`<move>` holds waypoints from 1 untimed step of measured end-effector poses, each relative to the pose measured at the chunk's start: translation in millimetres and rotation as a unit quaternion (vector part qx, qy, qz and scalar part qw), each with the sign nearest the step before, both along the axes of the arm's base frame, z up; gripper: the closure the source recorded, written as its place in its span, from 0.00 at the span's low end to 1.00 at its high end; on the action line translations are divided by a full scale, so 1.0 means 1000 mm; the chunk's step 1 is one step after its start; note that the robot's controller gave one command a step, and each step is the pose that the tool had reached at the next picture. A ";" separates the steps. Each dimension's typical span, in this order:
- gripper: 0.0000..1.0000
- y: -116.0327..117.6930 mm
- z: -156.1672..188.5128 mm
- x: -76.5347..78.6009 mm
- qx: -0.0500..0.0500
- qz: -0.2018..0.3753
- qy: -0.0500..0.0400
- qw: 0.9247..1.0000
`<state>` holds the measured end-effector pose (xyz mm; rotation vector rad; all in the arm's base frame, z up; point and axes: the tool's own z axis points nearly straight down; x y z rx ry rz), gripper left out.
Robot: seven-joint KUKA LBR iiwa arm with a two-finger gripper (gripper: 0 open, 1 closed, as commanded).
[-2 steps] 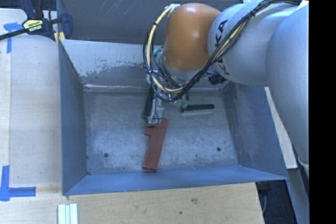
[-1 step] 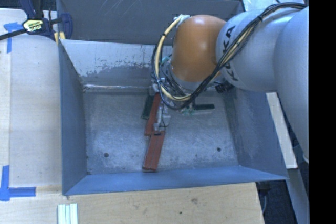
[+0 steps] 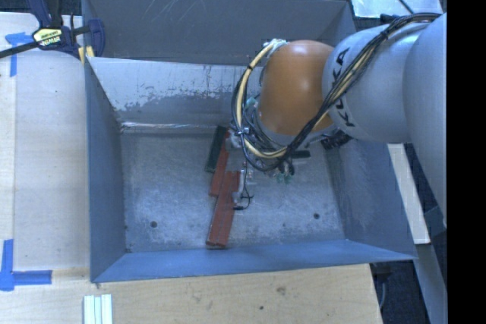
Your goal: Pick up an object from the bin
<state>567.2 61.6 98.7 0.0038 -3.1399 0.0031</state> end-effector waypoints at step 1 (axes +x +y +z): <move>0.00 0.006 -0.005 0.012 0.001 0.049 -0.003 0.999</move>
Offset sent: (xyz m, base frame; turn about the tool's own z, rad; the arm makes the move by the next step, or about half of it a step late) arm 0.0472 0.0524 -0.0181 -0.3553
